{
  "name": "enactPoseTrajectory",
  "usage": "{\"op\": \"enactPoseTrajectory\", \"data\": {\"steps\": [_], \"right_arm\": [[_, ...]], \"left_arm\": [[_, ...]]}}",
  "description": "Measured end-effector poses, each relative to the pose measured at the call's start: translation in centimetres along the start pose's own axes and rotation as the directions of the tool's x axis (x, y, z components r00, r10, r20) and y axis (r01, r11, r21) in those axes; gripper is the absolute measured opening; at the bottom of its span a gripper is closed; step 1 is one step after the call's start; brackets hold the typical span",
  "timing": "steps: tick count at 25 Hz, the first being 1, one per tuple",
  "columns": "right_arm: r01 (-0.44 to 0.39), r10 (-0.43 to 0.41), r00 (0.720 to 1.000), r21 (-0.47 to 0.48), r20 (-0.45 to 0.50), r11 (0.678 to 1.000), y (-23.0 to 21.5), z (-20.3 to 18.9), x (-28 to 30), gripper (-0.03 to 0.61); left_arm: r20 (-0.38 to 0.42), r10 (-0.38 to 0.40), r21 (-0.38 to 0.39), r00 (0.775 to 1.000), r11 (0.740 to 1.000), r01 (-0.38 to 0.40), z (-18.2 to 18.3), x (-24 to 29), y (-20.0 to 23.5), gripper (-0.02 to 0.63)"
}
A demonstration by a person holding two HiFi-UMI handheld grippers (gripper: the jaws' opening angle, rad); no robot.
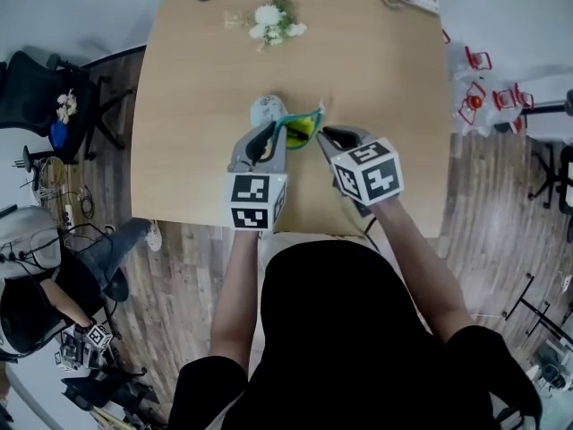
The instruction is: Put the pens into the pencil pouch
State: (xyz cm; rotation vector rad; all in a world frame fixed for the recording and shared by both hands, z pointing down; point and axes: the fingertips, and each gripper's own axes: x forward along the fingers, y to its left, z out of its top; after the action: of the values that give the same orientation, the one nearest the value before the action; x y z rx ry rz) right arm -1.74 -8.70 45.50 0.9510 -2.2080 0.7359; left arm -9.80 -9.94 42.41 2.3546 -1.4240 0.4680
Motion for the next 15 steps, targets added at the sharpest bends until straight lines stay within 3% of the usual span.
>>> {"op": "enactPoseTrajectory", "data": {"steps": [15], "right_arm": [[0.031, -0.037, 0.987, 0.042, 0.157, 0.999, -1.0, 1.9, -3.9, 0.044]], "left_arm": [[-0.005, 0.000, 0.093, 1.000, 0.996, 0.001, 2.3, -1.7, -1.1, 0.035]]}}
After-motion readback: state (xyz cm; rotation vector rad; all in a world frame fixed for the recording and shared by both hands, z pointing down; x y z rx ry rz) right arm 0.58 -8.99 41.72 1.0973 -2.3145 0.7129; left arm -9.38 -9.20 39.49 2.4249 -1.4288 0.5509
